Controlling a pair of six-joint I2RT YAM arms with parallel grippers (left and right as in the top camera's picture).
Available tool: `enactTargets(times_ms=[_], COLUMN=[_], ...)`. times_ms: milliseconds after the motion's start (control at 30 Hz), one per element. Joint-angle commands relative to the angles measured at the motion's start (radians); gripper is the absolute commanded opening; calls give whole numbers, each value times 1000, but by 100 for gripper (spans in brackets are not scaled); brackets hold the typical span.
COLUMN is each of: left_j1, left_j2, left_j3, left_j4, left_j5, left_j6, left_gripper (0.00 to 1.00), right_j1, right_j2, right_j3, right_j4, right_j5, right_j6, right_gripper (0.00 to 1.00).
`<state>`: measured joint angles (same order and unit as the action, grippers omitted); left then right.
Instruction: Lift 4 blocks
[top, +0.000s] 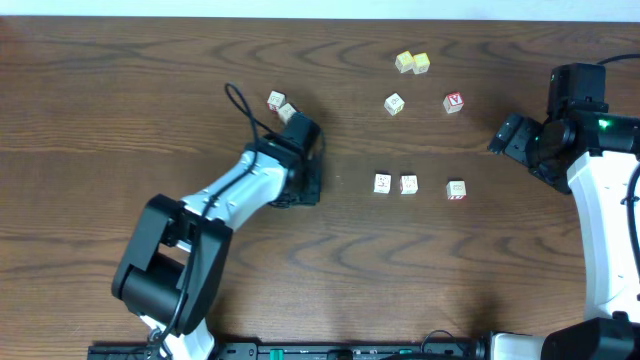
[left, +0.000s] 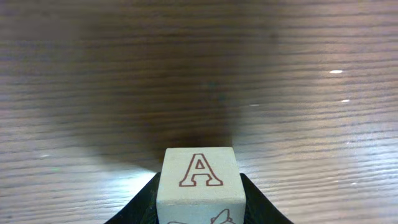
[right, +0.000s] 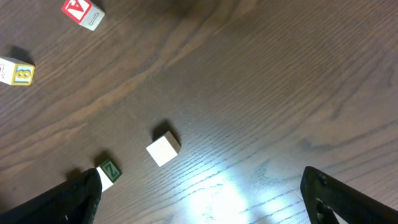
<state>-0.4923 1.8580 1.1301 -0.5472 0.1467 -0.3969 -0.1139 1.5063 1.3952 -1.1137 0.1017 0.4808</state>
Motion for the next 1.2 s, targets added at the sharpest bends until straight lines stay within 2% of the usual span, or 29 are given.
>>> enactTargets(times_ms=[0, 167, 467, 500, 533, 700, 767, 900, 1067, 1167], left_j1=[-55, -100, -105, -105, -105, -110, -111, -111, -110, -106], left_j2=[5, 5, 5, 5, 5, 5, 5, 5, 4, -23], left_j3=[27, 24, -8, -8, -8, -8, -8, -8, -3, 27], left_j4=[48, 92, 86, 85, 85, 85, 84, 85, 80, 25], left_j5=[-106, -161, -118, -117, -106, -79, -79, -79, -79, -80], left_j6=[-87, -189, -188, -188, -188, -183, -183, -176, -172, -172], left_gripper=[25, 25, 26, 27, 32, 33, 39, 46, 48, 48], right_j1=[-7, -7, -7, -7, -7, -7, -7, -7, -7, -7], right_j2=[2, 2, 2, 2, 2, 2, 2, 2, 2, 2], right_j3=[10, 10, 10, 10, 10, 10, 10, 10, 10, 10], right_j4=[-1, -1, -1, -1, -1, -1, -1, -1, -1, -1], right_j5=[2, 2, 2, 2, 2, 2, 2, 2, 2, 2], right_j6=[-7, -7, -7, -7, -7, -7, -7, -7, -7, -7], right_gripper=[99, 99, 99, 99, 99, 99, 99, 99, 99, 99])
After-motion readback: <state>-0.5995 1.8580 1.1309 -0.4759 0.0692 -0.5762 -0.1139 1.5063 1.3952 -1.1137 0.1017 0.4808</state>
